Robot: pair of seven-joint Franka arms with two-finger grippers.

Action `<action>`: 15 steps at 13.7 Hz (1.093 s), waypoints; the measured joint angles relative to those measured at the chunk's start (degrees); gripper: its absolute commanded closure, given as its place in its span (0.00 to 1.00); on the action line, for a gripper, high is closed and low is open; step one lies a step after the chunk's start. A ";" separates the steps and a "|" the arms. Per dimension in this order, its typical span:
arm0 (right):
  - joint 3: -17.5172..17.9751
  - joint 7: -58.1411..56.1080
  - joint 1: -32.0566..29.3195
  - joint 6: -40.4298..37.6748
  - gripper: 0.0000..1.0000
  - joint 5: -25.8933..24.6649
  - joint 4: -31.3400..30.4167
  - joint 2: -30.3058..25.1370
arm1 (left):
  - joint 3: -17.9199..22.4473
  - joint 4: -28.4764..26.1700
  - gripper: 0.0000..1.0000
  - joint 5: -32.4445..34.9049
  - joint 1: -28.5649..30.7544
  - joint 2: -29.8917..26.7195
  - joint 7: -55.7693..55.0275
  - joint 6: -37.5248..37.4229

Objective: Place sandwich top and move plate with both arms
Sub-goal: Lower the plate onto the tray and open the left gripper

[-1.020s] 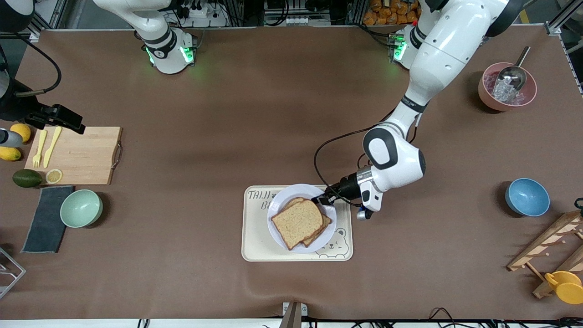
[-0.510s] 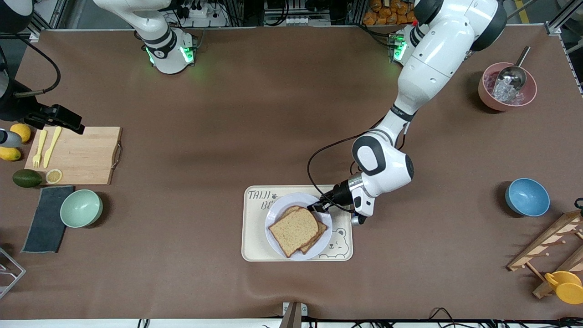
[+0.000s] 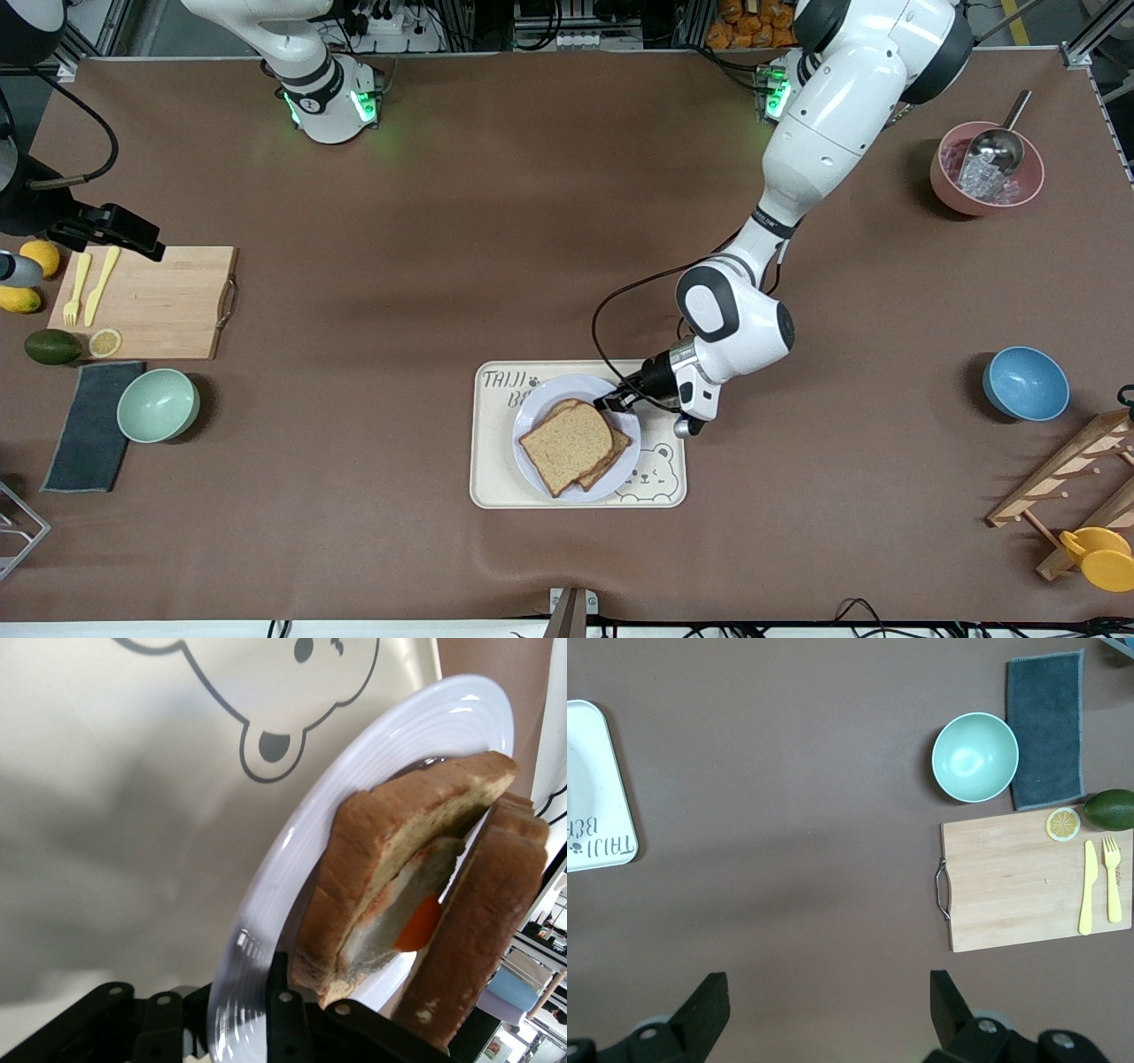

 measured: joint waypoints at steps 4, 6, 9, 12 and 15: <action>0.00 0.00 0.00 0.00 0.00 0.00 0.00 0.00 | 0.00 0.11 0.00 0.00 -0.44 0.02 0.00 0.00; 0.00 0.00 0.00 0.00 0.00 0.00 -0.01 0.00 | 0.00 0.45 0.00 0.00 -0.63 0.02 0.00 0.00; 0.00 0.00 0.00 0.00 0.00 0.00 -0.01 0.00 | 0.06 1.05 0.00 0.00 -0.57 -0.10 -0.01 0.05; 0.00 0.00 0.00 0.00 0.00 0.00 -0.01 0.00 | 0.16 0.95 0.00 0.00 -0.29 -1.12 -0.42 0.10; 0.00 0.00 -0.01 0.00 0.00 0.00 -0.01 0.00 | 0.26 -0.12 0.00 0.00 -0.23 -3.47 -3.29 0.15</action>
